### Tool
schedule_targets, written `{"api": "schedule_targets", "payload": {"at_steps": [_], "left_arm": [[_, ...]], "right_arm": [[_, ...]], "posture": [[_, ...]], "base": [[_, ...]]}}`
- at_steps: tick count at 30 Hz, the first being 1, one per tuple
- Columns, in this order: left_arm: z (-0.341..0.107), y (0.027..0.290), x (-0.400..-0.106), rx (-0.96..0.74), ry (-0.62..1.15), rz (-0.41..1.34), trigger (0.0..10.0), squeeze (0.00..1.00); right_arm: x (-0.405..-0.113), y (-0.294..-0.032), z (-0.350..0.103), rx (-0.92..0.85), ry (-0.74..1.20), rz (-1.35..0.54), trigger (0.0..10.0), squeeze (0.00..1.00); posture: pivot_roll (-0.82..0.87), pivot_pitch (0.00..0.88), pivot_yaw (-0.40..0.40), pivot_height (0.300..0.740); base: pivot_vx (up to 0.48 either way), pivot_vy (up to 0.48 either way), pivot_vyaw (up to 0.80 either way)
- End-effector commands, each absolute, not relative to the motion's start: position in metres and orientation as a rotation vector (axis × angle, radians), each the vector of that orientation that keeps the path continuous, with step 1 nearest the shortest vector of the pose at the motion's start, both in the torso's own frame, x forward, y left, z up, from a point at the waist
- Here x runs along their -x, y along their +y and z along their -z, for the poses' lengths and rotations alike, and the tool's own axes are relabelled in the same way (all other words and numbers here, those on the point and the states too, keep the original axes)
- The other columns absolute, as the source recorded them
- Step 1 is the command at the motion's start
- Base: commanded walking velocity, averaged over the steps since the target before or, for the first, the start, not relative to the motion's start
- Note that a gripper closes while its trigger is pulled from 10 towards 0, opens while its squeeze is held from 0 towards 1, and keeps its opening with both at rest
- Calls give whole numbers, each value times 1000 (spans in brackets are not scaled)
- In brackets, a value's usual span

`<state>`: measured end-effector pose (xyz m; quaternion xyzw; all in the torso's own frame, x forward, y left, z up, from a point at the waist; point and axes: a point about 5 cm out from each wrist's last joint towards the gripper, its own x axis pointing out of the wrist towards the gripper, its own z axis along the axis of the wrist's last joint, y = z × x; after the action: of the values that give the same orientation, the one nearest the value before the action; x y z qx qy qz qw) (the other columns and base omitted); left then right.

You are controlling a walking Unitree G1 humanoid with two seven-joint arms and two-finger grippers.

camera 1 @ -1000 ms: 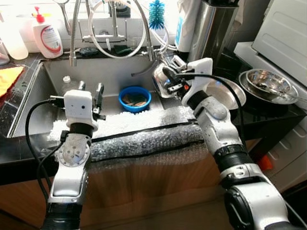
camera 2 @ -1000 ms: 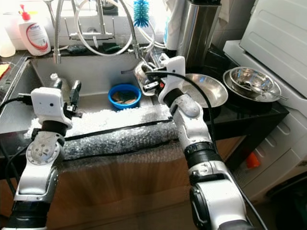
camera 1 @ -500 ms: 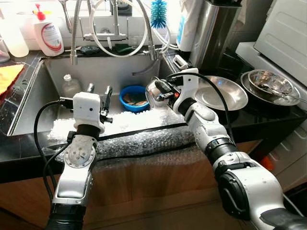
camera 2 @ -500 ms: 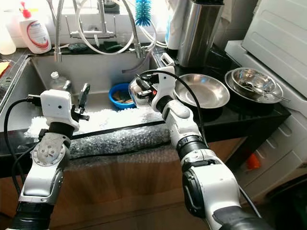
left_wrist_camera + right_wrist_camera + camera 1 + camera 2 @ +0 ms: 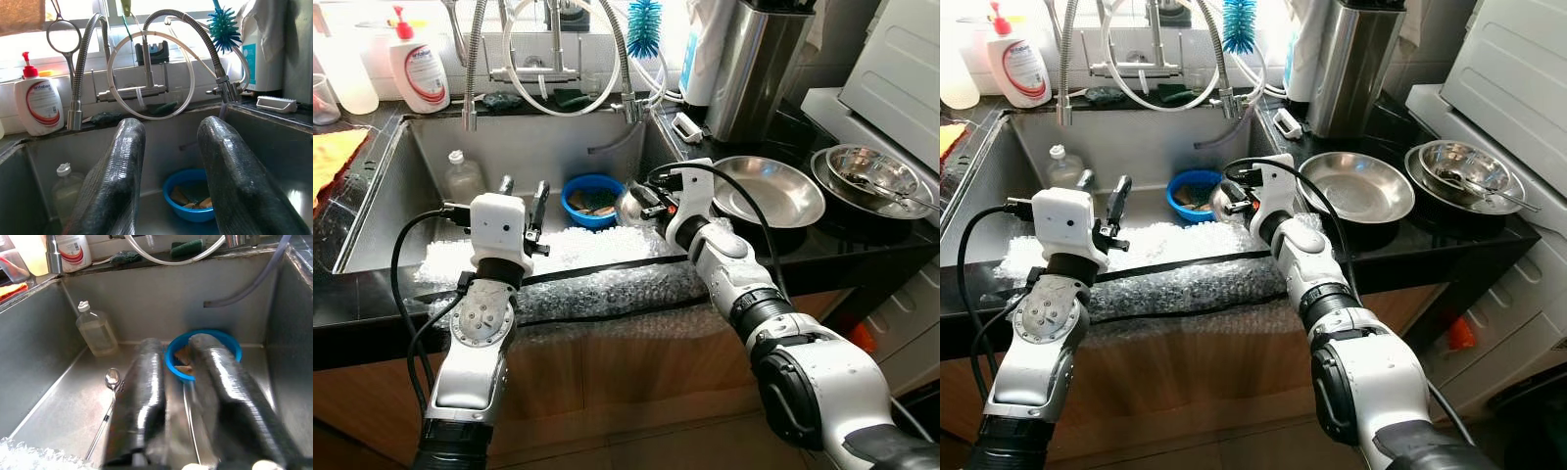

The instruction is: Kitchen organization

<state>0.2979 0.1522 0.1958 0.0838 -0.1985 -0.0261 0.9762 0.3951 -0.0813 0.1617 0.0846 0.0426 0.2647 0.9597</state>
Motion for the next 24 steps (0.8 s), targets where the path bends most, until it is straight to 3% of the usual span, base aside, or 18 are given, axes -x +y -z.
{"api": "schedule_targets", "payload": {"at_steps": [1, 2, 4, 11, 16, 20, 24], "left_arm": [[-201, 150, -297, -170, -415, 61, 10000, 0], [-201, 150, -297, -169, -414, 58, 10000, 0], [-202, 150, -297, -165, -415, 53, 10000, 0], [-203, 150, -297, -159, -419, 40, 10000, 0], [-203, 150, -296, -154, -423, 33, 10000, 0], [-204, 151, -297, -155, -424, 35, 10000, 0], [-206, 152, -298, -159, -426, 38, 10000, 0]], "right_arm": [[-397, -85, -165, -173, 75, -519, 10000, 1000], [-397, -85, -166, -171, 70, -519, 10000, 1000], [-398, -84, -168, -161, 61, -518, 10000, 4], [-402, -86, -186, -154, -46, -479, 10000, 0], [-400, -101, -228, -180, -316, -403, 10000, 0], [-380, -133, -244, -153, -446, -239, 10000, 0], [-365, -161, -233, -81, -456, -111, 10000, 0]], "posture": [[99, 0, -86, 740], [99, 0, -86, 740], [102, 0, -91, 740], [82, 0, -88, 740], [56, 0, -76, 740], [30, 0, -66, 740], [11, 0, -60, 740]], "base": [[0, 0, 0], [0, 0, 0], [0, 0, 0], [0, 0, 0], [0, 0, 0], [0, 0, 0], [0, 0, 0]]}}
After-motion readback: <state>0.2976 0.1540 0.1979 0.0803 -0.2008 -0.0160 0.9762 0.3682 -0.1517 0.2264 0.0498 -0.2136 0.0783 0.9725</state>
